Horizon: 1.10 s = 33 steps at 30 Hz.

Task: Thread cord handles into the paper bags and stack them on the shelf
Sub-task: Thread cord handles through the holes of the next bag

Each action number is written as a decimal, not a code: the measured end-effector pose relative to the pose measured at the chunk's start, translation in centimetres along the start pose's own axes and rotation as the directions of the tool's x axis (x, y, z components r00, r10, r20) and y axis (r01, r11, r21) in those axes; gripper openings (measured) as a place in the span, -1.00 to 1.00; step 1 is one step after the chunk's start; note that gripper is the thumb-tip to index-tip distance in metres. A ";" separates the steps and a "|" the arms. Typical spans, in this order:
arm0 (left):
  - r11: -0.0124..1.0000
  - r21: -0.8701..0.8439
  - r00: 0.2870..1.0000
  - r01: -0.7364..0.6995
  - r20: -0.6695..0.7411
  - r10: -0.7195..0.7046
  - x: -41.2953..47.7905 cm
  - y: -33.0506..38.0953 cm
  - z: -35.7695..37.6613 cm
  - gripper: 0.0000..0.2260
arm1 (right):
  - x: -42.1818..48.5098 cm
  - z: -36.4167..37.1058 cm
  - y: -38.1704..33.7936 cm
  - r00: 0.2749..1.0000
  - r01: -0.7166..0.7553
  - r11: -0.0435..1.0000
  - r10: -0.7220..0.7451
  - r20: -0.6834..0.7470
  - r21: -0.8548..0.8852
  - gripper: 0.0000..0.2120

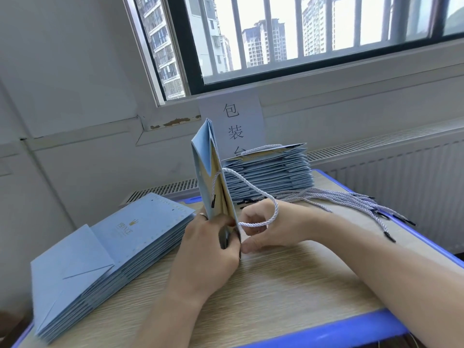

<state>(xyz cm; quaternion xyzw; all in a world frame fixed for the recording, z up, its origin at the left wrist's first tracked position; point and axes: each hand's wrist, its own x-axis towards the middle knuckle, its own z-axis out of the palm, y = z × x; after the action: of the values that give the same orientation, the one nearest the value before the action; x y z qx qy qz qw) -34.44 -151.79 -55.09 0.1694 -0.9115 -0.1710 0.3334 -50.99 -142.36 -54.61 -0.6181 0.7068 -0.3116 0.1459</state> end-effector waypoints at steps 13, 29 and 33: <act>0.994 0.090 0.998 -0.064 0.001 0.064 0.1 -0.4 0.6 -0.70 | 0.3 0.8 0.3 0.993 0.100 0.995 -0.099 0.061 -0.006 -0.73; 0.990 0.004 0.984 -0.144 -0.106 0.143 0.0 0.0 -0.3 -0.83 | -0.5 0.9 -1.0 0.997 0.059 0.998 -0.060 0.050 0.030 -0.67; 0.988 0.015 0.978 -0.152 -0.141 0.153 0.0 -0.4 -0.6 -0.83 | -0.8 0.6 -1.5 1.000 -0.010 0.991 0.010 0.005 0.133 -0.64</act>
<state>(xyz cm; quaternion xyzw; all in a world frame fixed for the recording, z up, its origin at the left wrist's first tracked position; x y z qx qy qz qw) -33.99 -152.25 -54.80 0.1114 -0.8962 -0.1307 0.4090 -49.34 -141.77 -54.29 -0.6041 0.6871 -0.3562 0.1898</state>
